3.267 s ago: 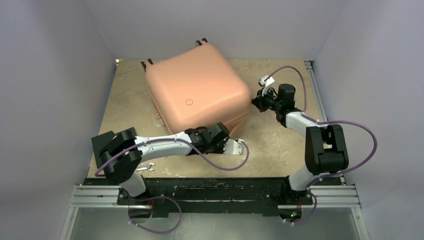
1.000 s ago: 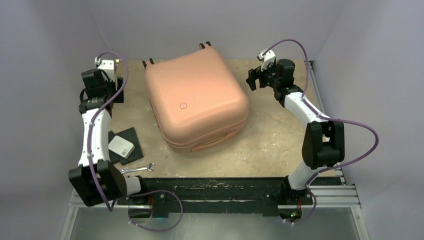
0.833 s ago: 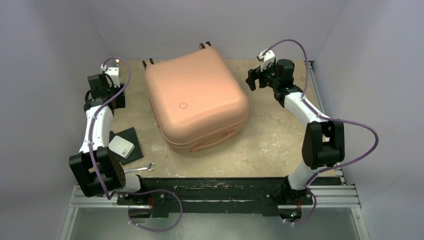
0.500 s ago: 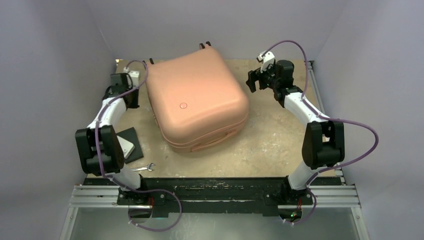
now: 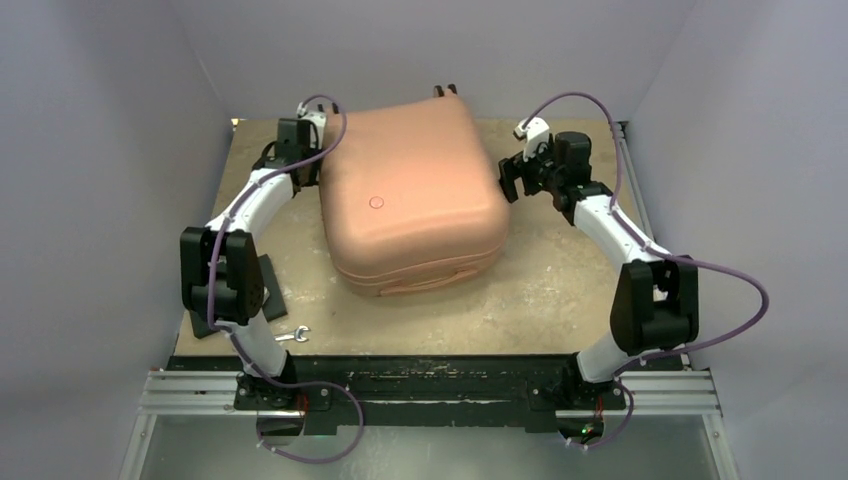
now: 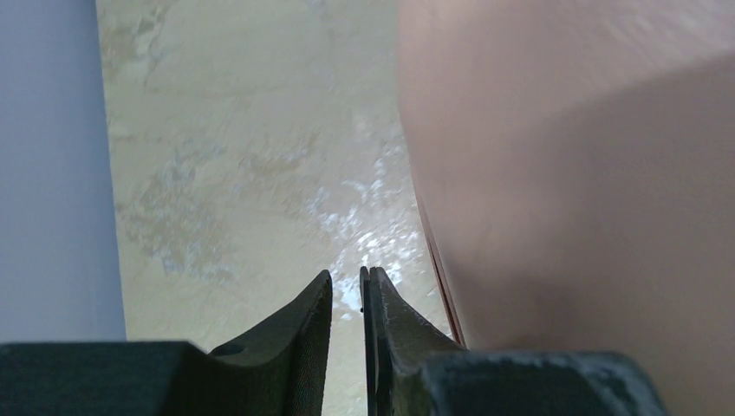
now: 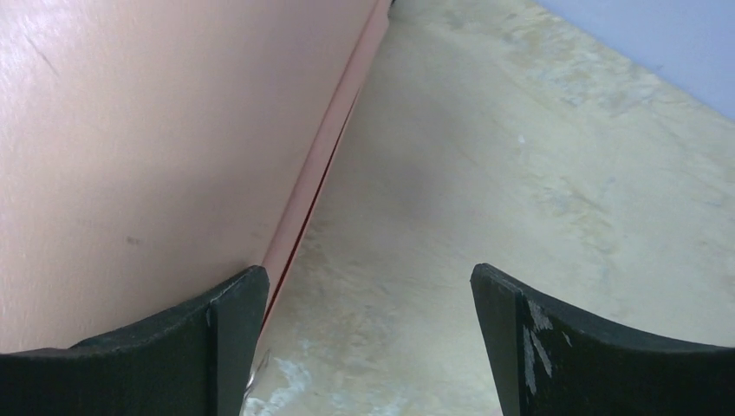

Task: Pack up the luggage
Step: Move the luggage to the center of the board, then reset both arms

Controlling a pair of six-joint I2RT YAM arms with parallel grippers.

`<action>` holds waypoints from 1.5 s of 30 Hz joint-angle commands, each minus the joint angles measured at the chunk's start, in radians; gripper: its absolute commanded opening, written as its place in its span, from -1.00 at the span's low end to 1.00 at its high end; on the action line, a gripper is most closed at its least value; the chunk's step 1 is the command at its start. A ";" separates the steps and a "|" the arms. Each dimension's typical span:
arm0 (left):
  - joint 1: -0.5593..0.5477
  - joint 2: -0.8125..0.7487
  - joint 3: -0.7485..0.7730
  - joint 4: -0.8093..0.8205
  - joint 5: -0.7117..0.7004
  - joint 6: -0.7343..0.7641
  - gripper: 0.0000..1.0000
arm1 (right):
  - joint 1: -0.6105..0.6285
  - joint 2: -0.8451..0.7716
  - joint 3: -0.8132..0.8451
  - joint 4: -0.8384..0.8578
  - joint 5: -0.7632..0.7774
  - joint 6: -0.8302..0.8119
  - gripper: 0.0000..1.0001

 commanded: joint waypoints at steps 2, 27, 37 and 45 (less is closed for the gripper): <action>-0.198 0.080 0.058 -0.056 0.135 0.033 -0.60 | -0.001 -0.100 -0.037 -0.024 0.014 -0.026 0.83; -0.178 -0.094 0.145 -0.094 0.252 0.039 0.44 | -0.034 -0.500 -0.123 -0.137 0.109 -0.109 0.97; -0.137 -0.540 -0.008 -0.302 0.604 0.254 0.75 | -0.034 -0.771 -0.011 -0.328 -0.279 -0.096 0.98; -0.134 -0.792 -0.139 -0.531 0.831 0.487 0.90 | -0.033 -0.864 0.024 -0.392 -0.488 -0.008 0.98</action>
